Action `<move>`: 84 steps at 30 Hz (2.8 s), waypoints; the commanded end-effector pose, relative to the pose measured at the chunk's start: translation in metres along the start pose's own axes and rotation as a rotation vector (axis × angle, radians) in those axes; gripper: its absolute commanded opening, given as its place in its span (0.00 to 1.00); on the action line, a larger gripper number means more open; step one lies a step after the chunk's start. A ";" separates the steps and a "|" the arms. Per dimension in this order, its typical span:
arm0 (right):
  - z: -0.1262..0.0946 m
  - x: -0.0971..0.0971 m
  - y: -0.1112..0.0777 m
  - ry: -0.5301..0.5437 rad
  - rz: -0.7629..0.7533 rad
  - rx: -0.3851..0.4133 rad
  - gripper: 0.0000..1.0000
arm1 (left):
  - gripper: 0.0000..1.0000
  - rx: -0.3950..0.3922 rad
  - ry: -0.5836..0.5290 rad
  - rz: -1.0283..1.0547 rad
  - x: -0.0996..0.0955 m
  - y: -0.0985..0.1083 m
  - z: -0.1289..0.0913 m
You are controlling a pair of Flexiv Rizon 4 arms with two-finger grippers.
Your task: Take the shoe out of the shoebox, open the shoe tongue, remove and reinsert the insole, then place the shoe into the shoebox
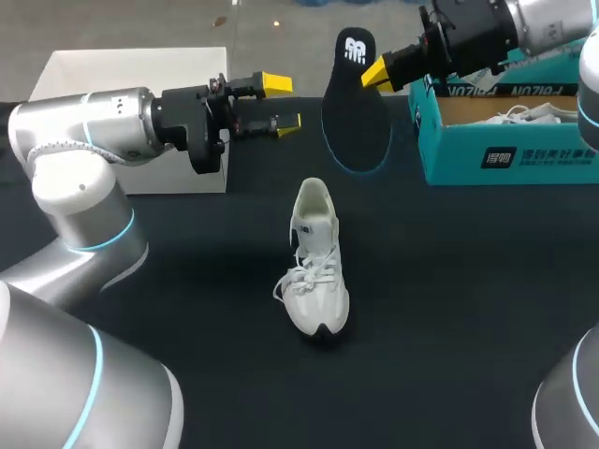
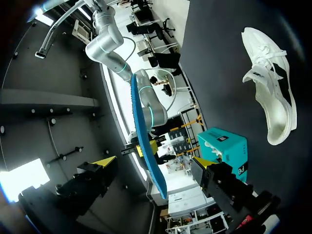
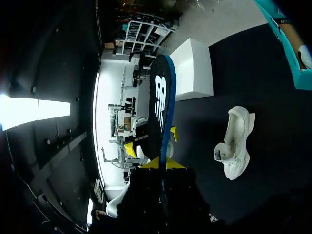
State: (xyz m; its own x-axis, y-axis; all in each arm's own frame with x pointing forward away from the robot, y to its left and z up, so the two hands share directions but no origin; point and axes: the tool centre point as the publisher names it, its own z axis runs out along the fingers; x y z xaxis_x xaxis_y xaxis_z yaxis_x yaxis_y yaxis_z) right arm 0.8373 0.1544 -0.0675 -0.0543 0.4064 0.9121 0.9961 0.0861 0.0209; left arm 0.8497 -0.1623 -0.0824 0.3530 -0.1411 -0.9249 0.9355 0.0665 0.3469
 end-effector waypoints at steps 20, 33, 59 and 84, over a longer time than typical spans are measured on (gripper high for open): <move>0.027 0.005 0.032 -0.056 0.009 -0.054 0.00 | 0.34 0.005 -0.023 -0.026 -0.001 -0.006 0.022; 0.037 0.003 0.023 -0.055 0.028 -0.062 0.00 | 0.00 -0.001 -0.001 -0.008 -0.001 -0.002 0.024; -0.032 0.026 -0.021 0.140 -0.268 -0.225 1.00 | 0.00 -0.065 -0.039 -0.068 0.012 0.025 0.002; -0.033 -0.009 -0.039 0.084 -0.316 -0.201 1.00 | 0.00 -0.045 -0.020 -0.092 0.003 -0.003 -0.004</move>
State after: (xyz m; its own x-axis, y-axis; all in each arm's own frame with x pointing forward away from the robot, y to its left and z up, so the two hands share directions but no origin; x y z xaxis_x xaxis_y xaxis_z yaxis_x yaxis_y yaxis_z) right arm 0.8003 0.1156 -0.0620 -0.3630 0.3111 0.8783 0.9255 0.0115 0.3785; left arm 0.8481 -0.1589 -0.0867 0.2642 -0.1682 -0.9497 0.9632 0.0958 0.2510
